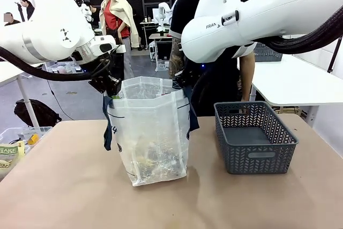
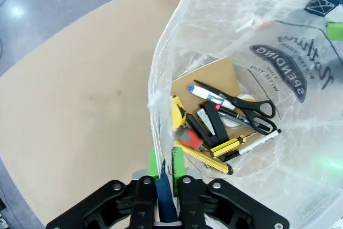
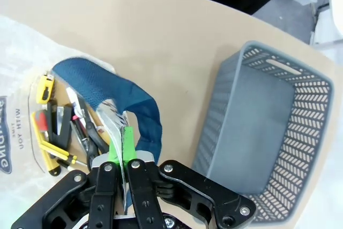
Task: Transfer purchased items from the store into the shopping bag.
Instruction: Move the Reusable shopping bag to the right side of the table.
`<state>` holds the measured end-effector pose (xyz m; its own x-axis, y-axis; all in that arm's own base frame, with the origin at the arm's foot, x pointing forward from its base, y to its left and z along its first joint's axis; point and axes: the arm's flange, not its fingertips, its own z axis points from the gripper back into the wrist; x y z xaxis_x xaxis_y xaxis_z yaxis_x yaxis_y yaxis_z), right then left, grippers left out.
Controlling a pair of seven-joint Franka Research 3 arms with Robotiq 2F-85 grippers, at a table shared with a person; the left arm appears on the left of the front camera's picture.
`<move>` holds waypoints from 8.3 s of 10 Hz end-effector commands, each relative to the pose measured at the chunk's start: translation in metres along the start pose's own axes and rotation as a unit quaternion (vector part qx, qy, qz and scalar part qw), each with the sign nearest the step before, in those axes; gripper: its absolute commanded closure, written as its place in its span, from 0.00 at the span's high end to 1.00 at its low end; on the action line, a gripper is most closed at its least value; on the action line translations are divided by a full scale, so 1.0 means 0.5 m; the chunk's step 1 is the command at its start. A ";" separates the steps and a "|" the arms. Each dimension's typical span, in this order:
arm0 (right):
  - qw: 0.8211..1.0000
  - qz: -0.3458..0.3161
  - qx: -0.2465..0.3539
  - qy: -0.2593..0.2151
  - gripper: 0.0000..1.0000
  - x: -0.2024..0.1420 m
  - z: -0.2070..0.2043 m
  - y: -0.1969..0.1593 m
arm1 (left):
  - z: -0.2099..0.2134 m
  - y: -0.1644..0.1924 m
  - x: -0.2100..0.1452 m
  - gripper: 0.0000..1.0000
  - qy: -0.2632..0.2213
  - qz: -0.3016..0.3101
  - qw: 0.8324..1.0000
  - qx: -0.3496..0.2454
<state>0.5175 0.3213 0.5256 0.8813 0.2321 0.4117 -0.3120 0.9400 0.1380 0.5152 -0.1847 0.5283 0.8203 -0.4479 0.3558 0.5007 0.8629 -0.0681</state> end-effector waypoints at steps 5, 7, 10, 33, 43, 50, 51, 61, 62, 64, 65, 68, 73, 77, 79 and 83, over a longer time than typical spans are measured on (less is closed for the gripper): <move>0.999 0.052 -0.013 -0.002 0.00 0.014 -0.007 0.026 | -0.040 0.028 0.008 0.79 -0.047 0.021 0.985 -0.165; 0.997 0.073 -0.027 0.003 0.00 0.020 -0.015 0.051 | -0.049 0.024 0.010 0.79 -0.049 0.027 0.983 -0.175; 0.992 0.116 -0.052 0.005 0.00 0.010 -0.035 0.095 | -0.061 0.021 0.017 0.79 -0.065 0.054 0.978 -0.191; 0.937 0.348 0.020 0.025 0.00 -0.035 -0.067 0.222 | -0.153 0.030 0.127 0.79 -0.068 0.131 0.946 -0.289; 0.940 0.341 0.012 0.026 0.00 -0.037 -0.062 0.223 | -0.161 0.024 0.132 0.00 -0.039 0.144 0.953 -0.264; 0.947 0.321 0.004 -0.001 0.00 -0.056 -0.053 0.229 | -0.164 0.021 0.128 0.00 -0.035 0.150 0.955 -0.254; 0.951 0.310 0.006 0.000 0.07 -0.068 -0.040 0.229 | -0.165 0.022 0.127 0.00 -0.035 0.150 0.955 -0.254; 0.976 0.179 -0.036 -0.119 1.00 -0.207 0.235 0.137 | -0.169 0.026 0.122 0.00 -0.021 0.144 0.958 -0.248; 0.984 0.124 -0.031 -0.123 1.00 -0.195 0.282 0.085 | -0.170 0.025 0.125 0.00 -0.017 0.141 0.959 -0.245; 0.995 -0.012 -0.001 -0.096 1.00 -0.176 0.342 -0.085 | -0.159 0.017 0.117 0.00 -0.020 0.136 0.962 -0.236; 0.990 -0.102 0.003 -0.098 1.00 -0.191 0.348 -0.179 | -0.154 0.013 0.114 0.00 -0.019 0.134 0.963 -0.232; 0.944 -0.320 0.020 -0.082 1.00 -0.252 0.296 -0.436 | -0.109 0.019 0.100 0.00 -0.040 0.145 0.966 -0.212; 0.933 -0.356 0.039 -0.037 1.00 -0.259 0.221 -0.546 | -0.010 0.041 0.053 0.00 -0.069 0.166 0.965 -0.192; 0.933 -0.356 0.039 -0.037 1.00 -0.259 0.221 -0.546 | 0.075 0.084 0.022 0.00 -0.108 0.212 0.957 -0.168; 0.933 -0.356 0.039 -0.037 1.00 -0.259 0.221 -0.546 | 0.114 0.154 -0.008 0.00 -0.107 0.237 0.950 -0.170; 0.933 -0.356 0.039 -0.037 1.00 -0.259 0.221 -0.546 | 0.187 0.313 -0.081 0.00 -0.060 0.314 0.938 -0.131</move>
<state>0.4513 0.0072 0.5379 0.8423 -0.4763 0.2522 0.3242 0.8217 0.4688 0.5388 -0.0133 0.5677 0.9403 0.1391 0.3106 0.0527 0.8422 -0.5366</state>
